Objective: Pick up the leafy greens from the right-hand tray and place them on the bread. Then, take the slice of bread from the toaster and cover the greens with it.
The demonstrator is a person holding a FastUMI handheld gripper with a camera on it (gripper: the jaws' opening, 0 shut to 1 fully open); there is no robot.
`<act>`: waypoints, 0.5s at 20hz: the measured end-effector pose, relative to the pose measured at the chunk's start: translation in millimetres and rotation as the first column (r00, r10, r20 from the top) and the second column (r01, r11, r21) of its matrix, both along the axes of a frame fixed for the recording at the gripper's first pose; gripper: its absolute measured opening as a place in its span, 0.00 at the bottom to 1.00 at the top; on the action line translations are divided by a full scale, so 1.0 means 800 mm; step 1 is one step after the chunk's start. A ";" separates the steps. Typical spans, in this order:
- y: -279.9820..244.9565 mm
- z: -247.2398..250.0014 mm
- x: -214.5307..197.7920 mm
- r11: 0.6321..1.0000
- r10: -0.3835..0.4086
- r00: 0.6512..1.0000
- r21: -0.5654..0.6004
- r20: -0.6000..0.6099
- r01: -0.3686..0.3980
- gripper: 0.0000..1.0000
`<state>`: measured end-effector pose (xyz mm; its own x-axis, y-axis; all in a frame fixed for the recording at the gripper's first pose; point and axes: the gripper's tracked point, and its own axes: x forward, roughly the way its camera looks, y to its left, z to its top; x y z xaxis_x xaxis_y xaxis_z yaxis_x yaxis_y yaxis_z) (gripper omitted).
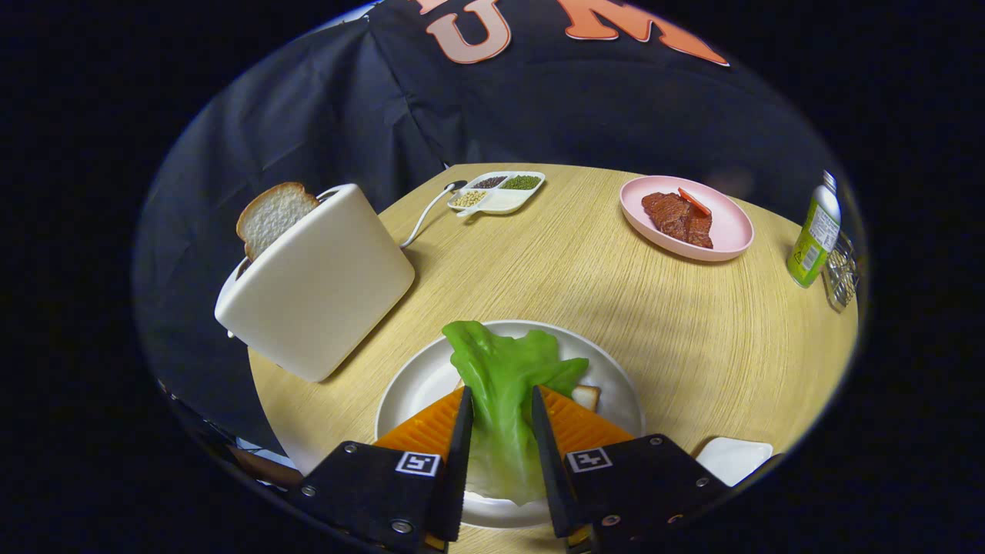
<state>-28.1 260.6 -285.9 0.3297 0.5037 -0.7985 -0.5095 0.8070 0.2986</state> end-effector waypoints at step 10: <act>0.001 0.059 0.023 0.999 -0.024 0.992 -0.033 0.126 0.028 0.72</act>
